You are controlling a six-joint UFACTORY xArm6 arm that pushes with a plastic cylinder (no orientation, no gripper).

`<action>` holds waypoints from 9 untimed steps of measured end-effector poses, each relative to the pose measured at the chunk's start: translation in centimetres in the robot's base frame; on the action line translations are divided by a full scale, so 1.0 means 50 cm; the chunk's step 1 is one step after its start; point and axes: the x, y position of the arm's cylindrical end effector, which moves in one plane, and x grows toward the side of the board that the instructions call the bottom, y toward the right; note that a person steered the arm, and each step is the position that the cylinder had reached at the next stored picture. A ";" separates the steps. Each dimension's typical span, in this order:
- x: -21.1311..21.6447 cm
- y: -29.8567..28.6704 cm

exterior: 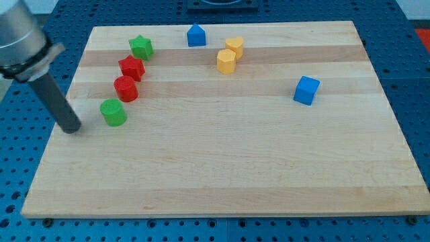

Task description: Adjust the green star to make a straight line with red blocks and green star

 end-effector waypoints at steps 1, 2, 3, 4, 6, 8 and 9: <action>-0.008 0.029; -0.026 0.072; -0.042 0.110; -0.021 0.080; -0.051 0.363; -0.099 0.251; -0.099 0.188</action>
